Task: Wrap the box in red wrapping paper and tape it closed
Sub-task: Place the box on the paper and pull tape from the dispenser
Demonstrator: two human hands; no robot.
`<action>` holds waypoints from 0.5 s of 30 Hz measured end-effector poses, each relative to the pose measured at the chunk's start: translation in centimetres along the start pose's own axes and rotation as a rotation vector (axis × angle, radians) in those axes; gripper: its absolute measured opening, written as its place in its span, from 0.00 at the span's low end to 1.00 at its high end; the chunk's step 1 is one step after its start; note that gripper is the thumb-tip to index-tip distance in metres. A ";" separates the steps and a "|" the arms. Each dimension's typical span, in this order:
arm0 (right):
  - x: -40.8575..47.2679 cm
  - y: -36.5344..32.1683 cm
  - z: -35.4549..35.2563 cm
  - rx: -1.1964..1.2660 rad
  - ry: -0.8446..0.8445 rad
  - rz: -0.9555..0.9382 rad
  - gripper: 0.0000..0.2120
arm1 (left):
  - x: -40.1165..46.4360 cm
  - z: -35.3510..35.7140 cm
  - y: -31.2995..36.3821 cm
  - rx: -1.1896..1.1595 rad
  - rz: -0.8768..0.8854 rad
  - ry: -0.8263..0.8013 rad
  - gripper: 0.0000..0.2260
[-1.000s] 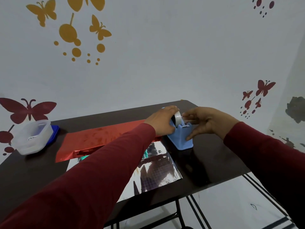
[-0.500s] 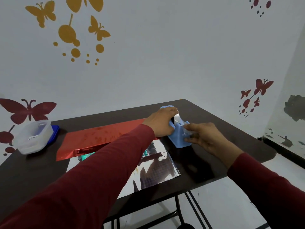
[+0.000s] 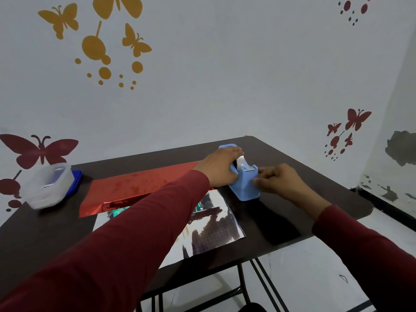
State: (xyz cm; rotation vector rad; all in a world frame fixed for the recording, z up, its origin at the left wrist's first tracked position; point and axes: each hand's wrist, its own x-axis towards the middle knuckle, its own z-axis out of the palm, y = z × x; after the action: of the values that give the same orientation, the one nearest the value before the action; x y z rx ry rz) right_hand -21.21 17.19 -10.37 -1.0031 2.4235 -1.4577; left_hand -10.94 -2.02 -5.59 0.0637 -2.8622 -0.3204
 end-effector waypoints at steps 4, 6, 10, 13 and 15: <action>-0.8 0.1 -0.1 0.247 0.107 0.022 0.05 | -0.4 -0.2 0.5 -0.096 0.035 0.096 0.20; -1.3 -1.0 0.0 0.382 0.162 0.021 0.05 | -0.9 -0.8 1.3 -0.228 0.042 0.114 0.16; -2.3 -3.6 -0.1 0.420 0.168 -0.078 0.08 | -1.8 -2.2 2.2 -0.461 0.054 0.130 0.13; -2.6 -5.1 0.1 0.366 0.169 -0.103 0.09 | -2.5 -3.3 2.4 -0.496 0.074 0.201 0.09; -2.5 -5.8 0.3 0.383 0.130 -0.095 0.11 | -3.2 -4.0 2.2 -0.469 0.077 0.252 0.07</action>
State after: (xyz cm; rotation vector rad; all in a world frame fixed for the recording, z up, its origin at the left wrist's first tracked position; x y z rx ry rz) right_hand -16.39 16.66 -6.24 -0.9684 2.0767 -1.9777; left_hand -6.88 -0.46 -2.16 -0.0889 -2.4653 -0.8867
